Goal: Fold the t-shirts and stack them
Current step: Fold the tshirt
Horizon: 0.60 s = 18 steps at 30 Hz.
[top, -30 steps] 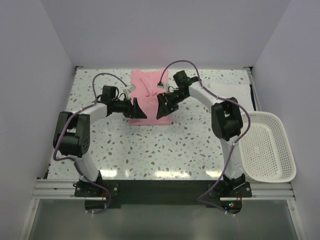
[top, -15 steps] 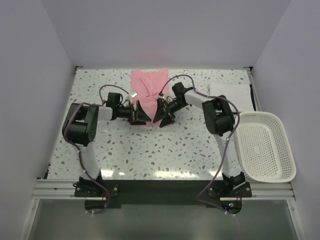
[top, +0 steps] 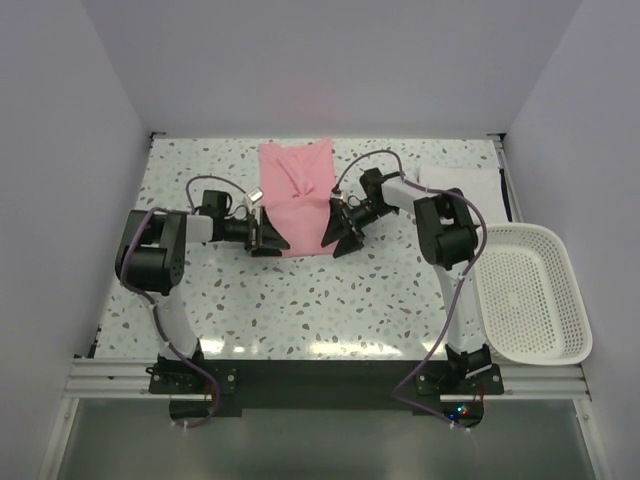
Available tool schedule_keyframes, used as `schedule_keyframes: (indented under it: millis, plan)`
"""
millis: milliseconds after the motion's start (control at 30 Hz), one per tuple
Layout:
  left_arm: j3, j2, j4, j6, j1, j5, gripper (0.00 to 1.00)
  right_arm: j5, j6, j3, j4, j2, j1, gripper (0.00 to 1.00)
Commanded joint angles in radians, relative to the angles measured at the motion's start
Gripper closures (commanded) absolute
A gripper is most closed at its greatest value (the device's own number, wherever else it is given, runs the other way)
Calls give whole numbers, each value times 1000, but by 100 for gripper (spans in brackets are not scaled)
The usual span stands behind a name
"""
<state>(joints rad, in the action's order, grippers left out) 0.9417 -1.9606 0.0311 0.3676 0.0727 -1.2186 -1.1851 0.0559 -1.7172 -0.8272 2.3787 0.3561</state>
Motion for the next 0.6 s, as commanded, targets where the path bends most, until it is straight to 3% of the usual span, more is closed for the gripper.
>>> schedule_keyframes:
  millis: [0, 100, 133, 233, 367, 400, 567]
  plan:
    - [26, 116, -222, -168, -21, 27, 0, 139, -198, -79, -174, -93, -8, 4]
    - [84, 251, -362, -362, -21, 129, 0, 208, -301, -125, -219, -191, -9, 5]
    - [88, 288, -379, -427, -21, 221, 0, 234, -330, -125, -216, -217, -11, 6]
    - [48, 432, -376, -631, -19, 428, 0, 375, -470, -62, -146, -331, -5, 10]
    - [-44, 560, -355, -949, 12, 557, 1, 539, -666, 40, -5, -440, 21, 16]
    - [-67, 578, -329, -998, 24, 571, 3, 568, -742, 101, 29, -456, 29, 20]
    - [-205, 666, -218, -1200, 198, 706, 30, 705, -922, 283, 238, -536, 98, 31]
